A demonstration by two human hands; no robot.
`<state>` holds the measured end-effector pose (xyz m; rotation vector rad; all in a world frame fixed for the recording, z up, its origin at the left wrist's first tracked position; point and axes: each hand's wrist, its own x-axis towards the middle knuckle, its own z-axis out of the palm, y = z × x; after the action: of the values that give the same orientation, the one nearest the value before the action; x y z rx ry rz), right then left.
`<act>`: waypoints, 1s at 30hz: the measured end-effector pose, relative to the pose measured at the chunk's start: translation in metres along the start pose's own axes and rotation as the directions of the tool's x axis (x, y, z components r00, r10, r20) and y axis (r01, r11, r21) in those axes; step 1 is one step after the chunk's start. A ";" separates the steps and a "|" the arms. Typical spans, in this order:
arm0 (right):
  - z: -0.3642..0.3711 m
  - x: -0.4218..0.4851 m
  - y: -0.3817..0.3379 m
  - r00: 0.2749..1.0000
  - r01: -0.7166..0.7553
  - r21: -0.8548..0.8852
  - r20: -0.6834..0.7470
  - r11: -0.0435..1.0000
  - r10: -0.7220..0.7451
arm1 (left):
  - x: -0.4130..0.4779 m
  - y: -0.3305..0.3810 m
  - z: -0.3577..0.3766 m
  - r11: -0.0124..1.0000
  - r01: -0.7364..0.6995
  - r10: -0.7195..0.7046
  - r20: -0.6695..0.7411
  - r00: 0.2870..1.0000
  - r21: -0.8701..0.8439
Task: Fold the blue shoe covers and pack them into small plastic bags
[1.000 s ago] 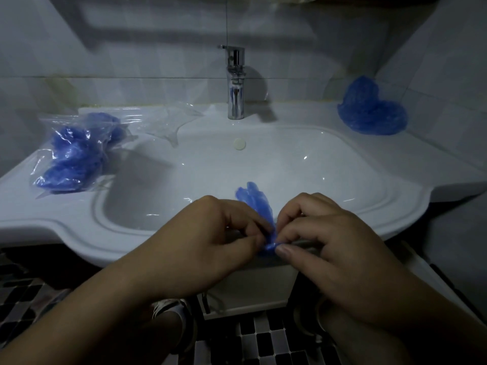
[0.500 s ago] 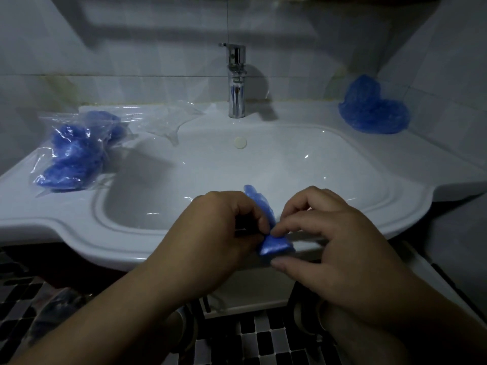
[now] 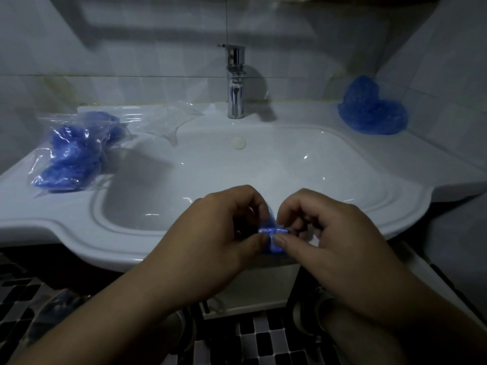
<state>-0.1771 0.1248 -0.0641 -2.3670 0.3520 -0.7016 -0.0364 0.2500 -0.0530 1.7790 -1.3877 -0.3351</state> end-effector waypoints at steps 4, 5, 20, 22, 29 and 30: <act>0.008 0.003 0.004 0.999 -0.001 -0.096 -0.039 0.995 -0.002 | -0.001 -0.002 0.003 0.994 0.025 -0.017 -0.073 0.997 0.110; 0.009 0.004 0.005 0.999 0.007 -0.140 -0.043 0.990 -0.014 | -0.001 -0.003 0.003 0.991 0.030 -0.020 -0.081 0.997 0.133; -0.006 0.001 0.002 0.984 0.090 -0.119 0.162 0.989 -0.070 | -0.007 0.002 -0.015 0.971 -0.031 0.008 0.099 0.995 0.237; -0.002 0.002 0.001 0.990 0.057 -0.112 0.136 0.992 -0.042 | -0.005 0.002 -0.010 0.970 0.020 -0.031 0.040 0.999 0.243; 0.010 0.006 -0.001 0.998 -0.043 -0.161 -0.048 0.986 0.035 | 0.001 0.001 0.003 0.935 0.186 -0.163 -0.100 0.982 0.301; 0.011 0.006 0.000 0.999 -0.015 -0.160 -0.039 0.987 0.009 | 0.002 0.000 0.004 0.931 0.194 -0.168 -0.109 0.980 0.309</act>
<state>-0.1655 0.1280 -0.0688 -2.5032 0.4544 -0.7380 -0.0388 0.2461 -0.0549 2.1697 -1.2761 -0.1373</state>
